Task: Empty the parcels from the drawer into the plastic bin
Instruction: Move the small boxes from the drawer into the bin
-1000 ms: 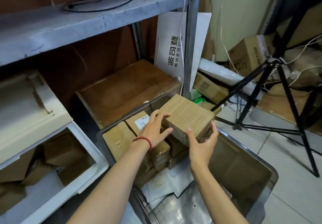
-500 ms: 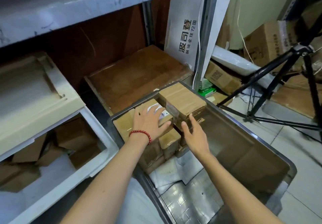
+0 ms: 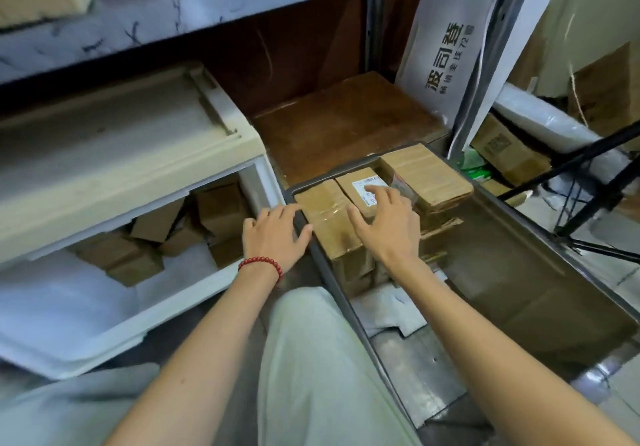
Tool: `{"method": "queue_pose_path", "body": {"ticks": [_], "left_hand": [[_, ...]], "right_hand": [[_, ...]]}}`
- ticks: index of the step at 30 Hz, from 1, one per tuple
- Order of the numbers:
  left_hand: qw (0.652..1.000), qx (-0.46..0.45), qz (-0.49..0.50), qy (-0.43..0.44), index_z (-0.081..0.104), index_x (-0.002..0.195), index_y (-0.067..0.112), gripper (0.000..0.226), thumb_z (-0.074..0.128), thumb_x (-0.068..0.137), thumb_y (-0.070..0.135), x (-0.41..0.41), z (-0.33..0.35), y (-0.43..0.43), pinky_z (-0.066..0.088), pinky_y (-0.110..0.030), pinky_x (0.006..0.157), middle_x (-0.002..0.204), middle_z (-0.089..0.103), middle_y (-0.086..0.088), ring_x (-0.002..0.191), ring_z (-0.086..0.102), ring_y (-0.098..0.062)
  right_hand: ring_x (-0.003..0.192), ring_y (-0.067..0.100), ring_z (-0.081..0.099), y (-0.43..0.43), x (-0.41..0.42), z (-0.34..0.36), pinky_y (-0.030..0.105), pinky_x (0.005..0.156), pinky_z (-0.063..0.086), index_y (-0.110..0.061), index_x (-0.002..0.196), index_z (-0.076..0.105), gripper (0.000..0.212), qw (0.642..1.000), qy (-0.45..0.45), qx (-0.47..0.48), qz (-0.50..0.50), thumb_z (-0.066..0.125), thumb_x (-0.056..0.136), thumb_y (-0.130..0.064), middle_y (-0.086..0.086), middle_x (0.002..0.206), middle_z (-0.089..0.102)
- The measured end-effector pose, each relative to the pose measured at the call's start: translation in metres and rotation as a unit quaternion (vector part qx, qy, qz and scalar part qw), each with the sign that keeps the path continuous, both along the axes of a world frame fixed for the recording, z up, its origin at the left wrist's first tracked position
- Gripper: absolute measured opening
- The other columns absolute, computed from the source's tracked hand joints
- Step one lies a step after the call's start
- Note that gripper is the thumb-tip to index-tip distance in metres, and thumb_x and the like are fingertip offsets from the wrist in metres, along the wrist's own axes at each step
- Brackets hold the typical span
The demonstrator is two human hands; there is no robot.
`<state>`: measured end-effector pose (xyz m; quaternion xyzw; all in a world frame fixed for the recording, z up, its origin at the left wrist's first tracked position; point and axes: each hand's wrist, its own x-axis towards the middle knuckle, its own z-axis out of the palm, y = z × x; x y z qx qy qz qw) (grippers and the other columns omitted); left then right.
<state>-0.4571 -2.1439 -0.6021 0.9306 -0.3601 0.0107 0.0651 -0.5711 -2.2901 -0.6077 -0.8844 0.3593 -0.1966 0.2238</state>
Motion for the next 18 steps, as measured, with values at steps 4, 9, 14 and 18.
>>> {"method": "queue_pose_path", "body": {"ticks": [4,9,14,18], "left_hand": [[0.998,-0.004,0.07,-0.008,0.042,0.137,0.029,0.048,0.039,0.095,0.052,0.011,0.001,0.07,0.034,-0.039,0.097,0.138,0.049,0.002,0.127,0.042,-0.022],[0.985,0.008,0.172,-0.001,0.037,0.142,0.028,0.053,0.041,0.094,0.052,0.02,0.003,0.166,0.034,-0.041,0.1,0.144,0.045,0.001,0.13,0.04,-0.024],[0.967,0.008,0.252,0.018,0.032,0.145,0.026,0.06,0.042,0.093,0.054,0.025,0.004,0.245,0.036,-0.041,0.095,0.146,0.043,-0.001,0.13,0.04,-0.026],[0.957,-0.028,0.283,0.054,0.028,0.147,0.026,0.064,0.044,0.092,0.055,0.027,-0.005,0.267,0.038,-0.043,0.097,0.149,0.039,-0.001,0.132,0.039,-0.027]], "right_hand": [[0.123,0.022,0.046,0.057,0.038,0.015,0.037,0.098,0.037,-0.026,0.129,0.055,0.05,0.995,-0.016,0.003,0.098,0.046,0.091,-0.057,-0.001,0.132,0.052],[0.124,0.024,0.046,0.129,0.068,0.014,0.037,0.097,0.039,-0.024,0.129,0.055,0.052,0.98,-0.005,0.005,0.199,0.048,0.091,-0.058,0.001,0.133,0.051],[0.129,0.025,0.041,0.175,0.081,-0.002,0.04,0.101,0.041,-0.021,0.136,0.048,0.058,0.966,0.045,0.044,0.249,0.05,0.091,-0.057,0.004,0.141,0.045],[0.133,0.028,0.038,0.183,0.083,-0.019,0.043,0.107,0.038,-0.018,0.142,0.04,0.066,0.963,0.058,0.083,0.249,0.056,0.089,-0.054,0.008,0.147,0.039]]}}
